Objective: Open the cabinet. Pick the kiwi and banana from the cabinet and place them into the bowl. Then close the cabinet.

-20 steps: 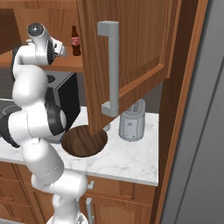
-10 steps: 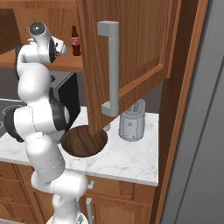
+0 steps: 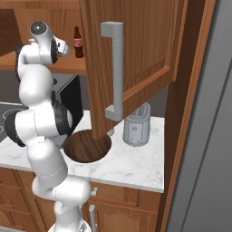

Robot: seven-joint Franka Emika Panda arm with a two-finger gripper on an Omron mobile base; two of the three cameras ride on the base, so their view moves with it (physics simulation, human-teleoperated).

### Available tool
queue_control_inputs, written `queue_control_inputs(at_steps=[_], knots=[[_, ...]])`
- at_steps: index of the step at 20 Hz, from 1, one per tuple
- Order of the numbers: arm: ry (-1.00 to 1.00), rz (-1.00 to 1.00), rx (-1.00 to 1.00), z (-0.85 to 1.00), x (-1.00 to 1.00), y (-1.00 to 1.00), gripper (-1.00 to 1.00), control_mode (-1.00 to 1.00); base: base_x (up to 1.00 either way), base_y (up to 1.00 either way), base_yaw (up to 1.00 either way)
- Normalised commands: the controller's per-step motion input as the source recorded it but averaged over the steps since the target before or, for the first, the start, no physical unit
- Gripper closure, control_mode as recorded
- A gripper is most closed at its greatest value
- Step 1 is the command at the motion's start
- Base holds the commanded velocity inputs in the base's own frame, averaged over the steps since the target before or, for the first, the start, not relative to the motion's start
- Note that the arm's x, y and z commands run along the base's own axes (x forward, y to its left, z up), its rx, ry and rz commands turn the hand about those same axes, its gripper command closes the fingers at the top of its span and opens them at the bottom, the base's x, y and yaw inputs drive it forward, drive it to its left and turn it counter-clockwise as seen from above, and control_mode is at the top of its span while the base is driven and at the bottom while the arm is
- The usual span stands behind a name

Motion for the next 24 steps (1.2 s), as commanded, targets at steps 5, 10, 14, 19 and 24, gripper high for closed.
queue_control_inputs(at_steps=[5, 10, 14, 19, 24], knots=[[-0.07, 0.00, 0.00, 0.00, -0.37, 0.00, 1.00, -1.00, 0.00, 0.00, 0.00], [-0.13, 0.00, 0.00, 0.00, -0.79, 0.00, 1.00, -1.00, 0.00, 0.00, 0.00], [-0.12, 0.00, 0.00, 0.00, -1.00, -0.11, 1.00, -1.00, 0.00, 0.00, 0.00], [-0.08, 0.00, 0.00, 0.04, -1.00, -0.28, 1.00, -1.00, 0.00, 0.00, 0.00], [0.00, -0.04, 0.00, 0.12, -1.00, -0.41, 1.00, -1.00, 0.00, 0.00, 0.00]])
